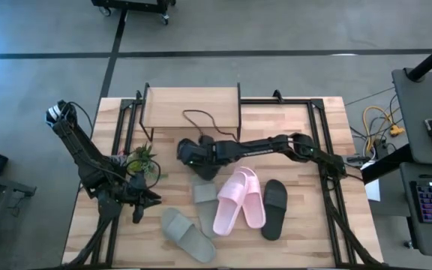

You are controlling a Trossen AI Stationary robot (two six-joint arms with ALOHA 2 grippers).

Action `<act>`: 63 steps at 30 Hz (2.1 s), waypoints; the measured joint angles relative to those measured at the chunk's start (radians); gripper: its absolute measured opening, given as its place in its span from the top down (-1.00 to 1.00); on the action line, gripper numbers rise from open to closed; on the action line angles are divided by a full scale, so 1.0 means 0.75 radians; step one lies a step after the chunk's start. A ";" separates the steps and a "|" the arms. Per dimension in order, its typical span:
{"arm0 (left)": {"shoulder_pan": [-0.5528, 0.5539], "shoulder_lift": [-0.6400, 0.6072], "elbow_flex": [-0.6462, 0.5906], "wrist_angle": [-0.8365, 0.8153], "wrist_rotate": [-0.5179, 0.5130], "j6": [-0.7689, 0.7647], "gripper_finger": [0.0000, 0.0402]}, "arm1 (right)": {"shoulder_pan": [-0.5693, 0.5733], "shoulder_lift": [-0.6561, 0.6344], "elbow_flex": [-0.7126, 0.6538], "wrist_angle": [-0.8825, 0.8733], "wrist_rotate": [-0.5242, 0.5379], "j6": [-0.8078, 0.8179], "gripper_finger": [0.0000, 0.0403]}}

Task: Pick and place slides into the shelf
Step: Move the left black slider under the shelf

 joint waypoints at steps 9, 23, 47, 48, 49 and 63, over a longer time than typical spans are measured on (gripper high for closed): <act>0.000 -0.007 0.002 -0.018 -0.003 -0.003 0.64 | -0.003 -0.023 0.292 -0.556 -0.226 -0.934 0.04; -0.001 -0.008 0.022 0.004 -0.022 -0.115 0.64 | -0.027 -0.020 0.314 -1.031 -0.408 -1.298 0.55; 0.217 0.037 0.023 0.457 -0.345 -0.386 0.64 | -0.030 -0.015 0.210 -0.965 -0.616 -2.066 0.71; 0.217 0.042 0.026 0.456 -0.345 -0.384 0.64 | -0.030 -0.011 0.196 -0.949 -0.666 -2.066 0.71; 0.217 0.046 0.028 0.456 -0.345 -0.379 0.64 | -0.030 -0.001 0.177 -0.930 -0.730 -2.065 0.71; 0.217 0.080 0.021 0.475 -0.339 -0.324 0.64 | -0.023 0.022 0.064 -0.513 -0.627 -2.040 0.71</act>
